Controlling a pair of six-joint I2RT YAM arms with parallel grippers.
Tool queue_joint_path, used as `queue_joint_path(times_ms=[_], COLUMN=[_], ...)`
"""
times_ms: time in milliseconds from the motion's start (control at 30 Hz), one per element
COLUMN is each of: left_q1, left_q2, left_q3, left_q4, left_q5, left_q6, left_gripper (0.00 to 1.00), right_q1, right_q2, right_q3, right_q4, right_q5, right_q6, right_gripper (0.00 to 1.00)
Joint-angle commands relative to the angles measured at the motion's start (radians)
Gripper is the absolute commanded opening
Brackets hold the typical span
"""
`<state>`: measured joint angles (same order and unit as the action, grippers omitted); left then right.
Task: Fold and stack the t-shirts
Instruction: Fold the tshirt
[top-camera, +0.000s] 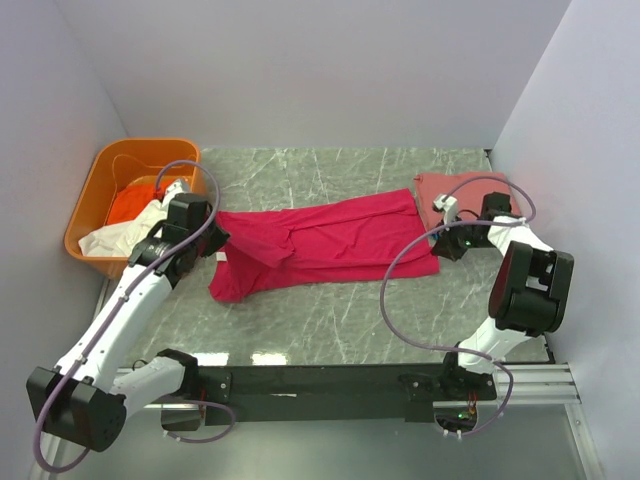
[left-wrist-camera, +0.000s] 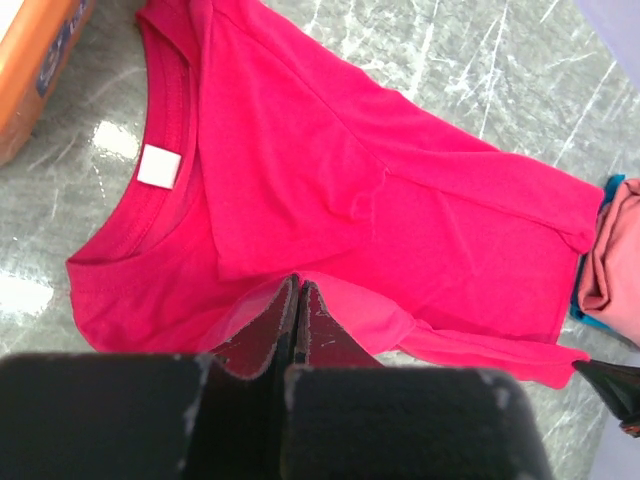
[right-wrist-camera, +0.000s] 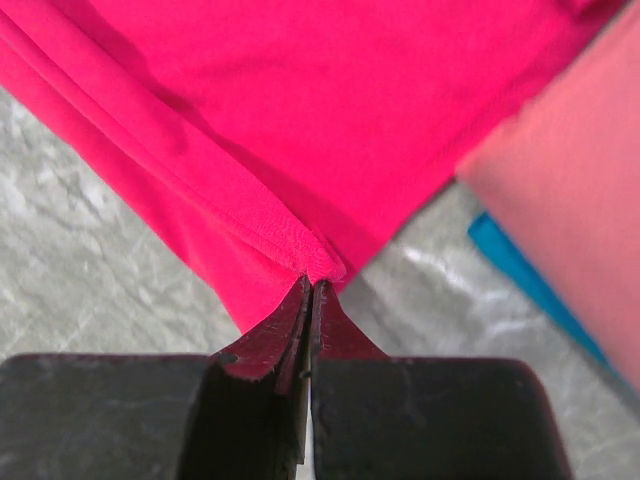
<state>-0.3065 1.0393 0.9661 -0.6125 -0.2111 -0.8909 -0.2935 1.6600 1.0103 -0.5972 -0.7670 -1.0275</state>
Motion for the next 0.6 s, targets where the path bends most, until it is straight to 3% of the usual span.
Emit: queue_joint_path(times_ms=[0,567], left_q1=[0.021,0.081], left_q2=[0.014,0.113], left_q3=[0.023,0.034], left_q4=[0.057,0.12], left_q5=[0.021,0.07], left_q6=[0.04,0.076], left_gripper=[0.0,0.0], right_q1=[0.034,0.079], right_q2=[0.02,0.063], right_q3=[0.059,0.109], right_q4=[0.059,0.14], right_q5=[0.017,0.14], right_q6=[0.063,0.199], right_gripper=[0.0,0.0])
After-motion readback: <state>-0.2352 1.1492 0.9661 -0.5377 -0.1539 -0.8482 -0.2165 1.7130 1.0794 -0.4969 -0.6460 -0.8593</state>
